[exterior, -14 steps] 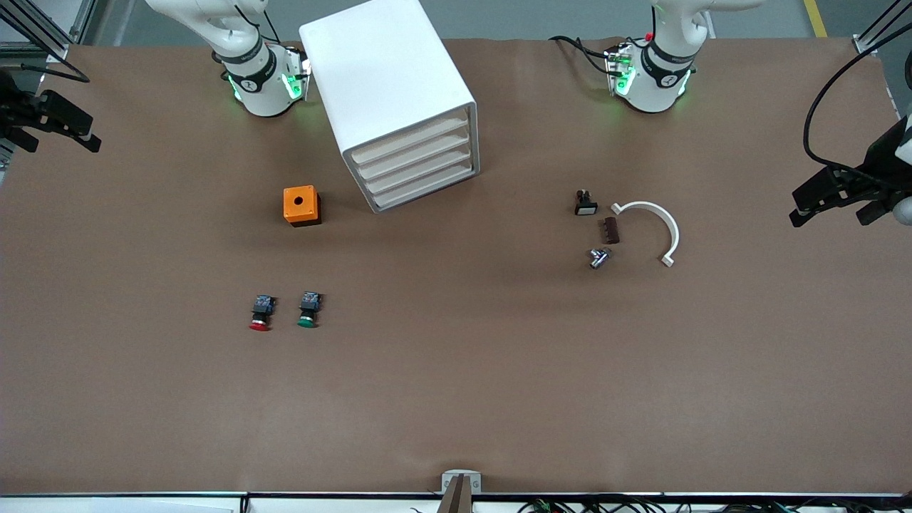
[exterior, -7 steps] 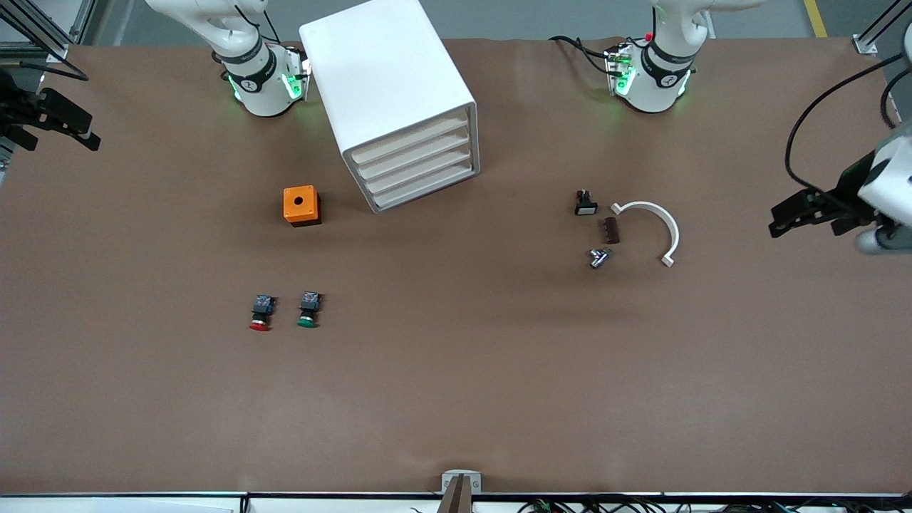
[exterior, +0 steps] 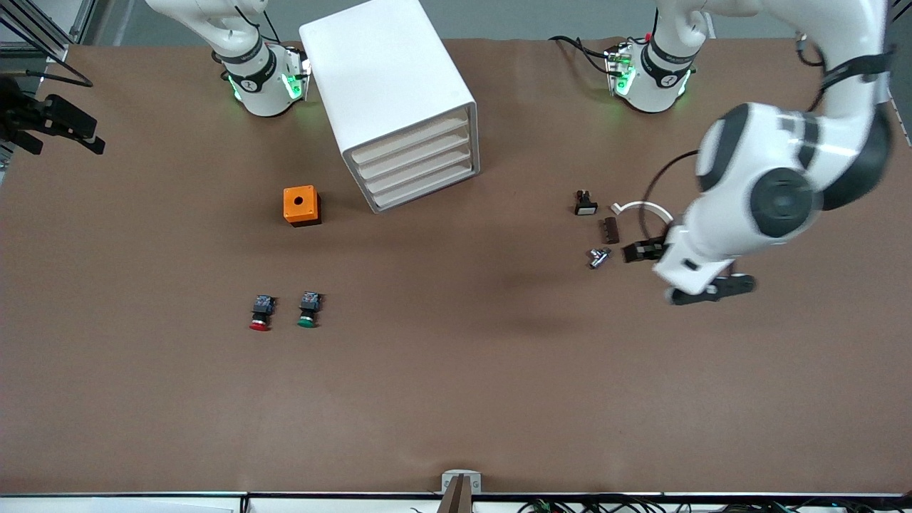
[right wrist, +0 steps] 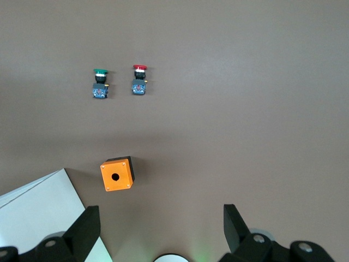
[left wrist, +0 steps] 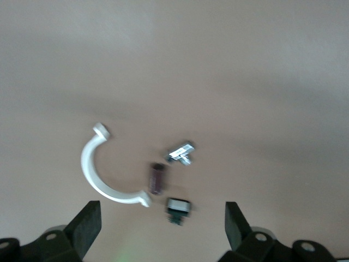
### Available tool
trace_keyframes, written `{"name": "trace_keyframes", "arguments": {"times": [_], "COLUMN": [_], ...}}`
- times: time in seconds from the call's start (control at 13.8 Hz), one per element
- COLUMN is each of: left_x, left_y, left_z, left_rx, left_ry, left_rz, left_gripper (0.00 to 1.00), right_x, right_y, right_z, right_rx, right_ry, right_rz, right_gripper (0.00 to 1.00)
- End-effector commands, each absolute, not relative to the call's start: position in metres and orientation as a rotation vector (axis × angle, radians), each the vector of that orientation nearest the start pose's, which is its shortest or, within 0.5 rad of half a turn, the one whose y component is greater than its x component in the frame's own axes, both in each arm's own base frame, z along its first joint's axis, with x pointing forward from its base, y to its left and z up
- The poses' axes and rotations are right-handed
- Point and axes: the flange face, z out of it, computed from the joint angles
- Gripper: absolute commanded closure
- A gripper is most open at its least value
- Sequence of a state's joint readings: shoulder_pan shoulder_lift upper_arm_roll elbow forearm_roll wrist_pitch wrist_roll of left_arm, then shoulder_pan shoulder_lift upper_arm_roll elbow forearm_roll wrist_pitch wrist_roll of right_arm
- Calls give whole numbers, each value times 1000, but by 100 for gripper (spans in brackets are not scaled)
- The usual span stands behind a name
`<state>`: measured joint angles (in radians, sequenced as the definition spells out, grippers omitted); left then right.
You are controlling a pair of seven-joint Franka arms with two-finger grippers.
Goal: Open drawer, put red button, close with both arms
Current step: 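Reach the left gripper toward the white cabinet's drawer handle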
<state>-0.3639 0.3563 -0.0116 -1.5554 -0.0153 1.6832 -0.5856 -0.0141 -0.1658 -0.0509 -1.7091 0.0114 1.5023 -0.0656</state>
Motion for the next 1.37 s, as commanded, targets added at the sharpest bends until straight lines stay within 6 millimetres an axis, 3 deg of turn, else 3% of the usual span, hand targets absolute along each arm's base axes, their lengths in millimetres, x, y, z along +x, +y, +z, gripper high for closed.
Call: {"name": "trace_keyframes", "arguments": {"times": [0.0, 0.07, 0.29, 0.36, 0.51, 0.65, 0.94, 1.16, 1.3], "left_x": [584, 581, 575, 572, 563, 557, 552, 532, 526], "left_y": [-287, -309, -363, -374, -398, -413, -429, -437, -439], "left_z": [414, 404, 368, 363, 354, 337, 291, 274, 260], "left_rx": [-2977, -2964, -2898, -2894, -2835, -2689, -2175, -1834, -1581], "left_ry": [-480, -541, -753, -847, -1029, -1255, -1686, -1704, -1739], "left_rz": [359, 378, 440, 514, 742, 979, 1354, 1487, 1532], "left_gripper": [0, 0, 0, 0, 0, 0, 0, 0, 0], "right_x": [507, 521, 532, 545, 554, 561, 580, 601, 614], "right_y": [-38, -40, -45, -47, -65, -71, -75, -62, -48], "right_z": [628, 607, 599, 571, 559, 546, 486, 454, 423], "right_rx": [-3123, -3115, -3125, -3116, -3112, -3128, -3158, -3159, -3154], "right_ry": [-106, -108, -106, -100, -76, -69, 25, 14, 100], "right_rz": [99, 165, 182, 267, 279, 286, 197, 142, 127], "right_gripper": [0, 0, 0, 0, 0, 0, 0, 0, 0]}}
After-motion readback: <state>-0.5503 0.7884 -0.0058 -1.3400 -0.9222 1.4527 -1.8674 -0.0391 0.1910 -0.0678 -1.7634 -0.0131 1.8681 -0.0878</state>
